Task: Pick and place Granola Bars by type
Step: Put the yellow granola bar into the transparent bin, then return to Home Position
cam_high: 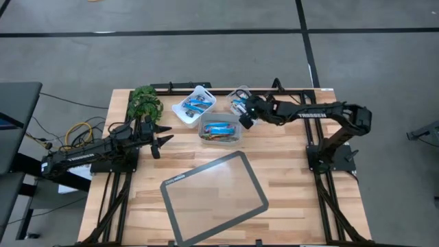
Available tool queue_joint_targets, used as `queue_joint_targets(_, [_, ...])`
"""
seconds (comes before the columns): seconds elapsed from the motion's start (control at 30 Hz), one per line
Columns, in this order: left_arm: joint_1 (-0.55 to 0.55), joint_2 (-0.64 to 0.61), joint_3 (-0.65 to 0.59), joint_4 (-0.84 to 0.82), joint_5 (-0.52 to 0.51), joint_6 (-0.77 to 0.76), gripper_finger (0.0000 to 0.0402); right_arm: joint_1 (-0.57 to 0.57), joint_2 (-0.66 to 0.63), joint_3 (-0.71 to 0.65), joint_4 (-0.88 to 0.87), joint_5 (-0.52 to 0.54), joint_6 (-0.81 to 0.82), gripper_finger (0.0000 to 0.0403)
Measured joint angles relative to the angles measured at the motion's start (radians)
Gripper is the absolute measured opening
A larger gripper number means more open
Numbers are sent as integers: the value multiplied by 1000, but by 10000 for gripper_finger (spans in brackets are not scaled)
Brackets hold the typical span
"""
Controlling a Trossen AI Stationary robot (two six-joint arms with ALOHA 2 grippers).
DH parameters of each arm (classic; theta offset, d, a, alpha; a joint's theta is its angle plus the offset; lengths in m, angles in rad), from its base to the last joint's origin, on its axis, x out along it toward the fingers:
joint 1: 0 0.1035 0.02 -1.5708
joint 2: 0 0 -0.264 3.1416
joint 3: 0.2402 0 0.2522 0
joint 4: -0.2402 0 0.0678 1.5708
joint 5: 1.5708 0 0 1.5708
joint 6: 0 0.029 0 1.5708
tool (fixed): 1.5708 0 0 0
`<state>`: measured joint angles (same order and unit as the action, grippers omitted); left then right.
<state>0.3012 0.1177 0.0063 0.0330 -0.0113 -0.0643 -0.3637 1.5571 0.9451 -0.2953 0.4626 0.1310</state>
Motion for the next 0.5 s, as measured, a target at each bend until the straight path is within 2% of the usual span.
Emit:
queue_joint_targets(0.2, [0, 0, 0, 0, 0, 0, 169, -13, 47, 1, 4, -67, -9, 95])
queue_joint_targets(0.37, [0, 0, 0, 0, 0, 0, 169, 0, 52, 0, 25, -67, -9, 154])
queue_joint_targets(0.5, [0, 0, 0, 0, 0, 0, 169, 44, 10, -10, 34, -66, -8, 190])
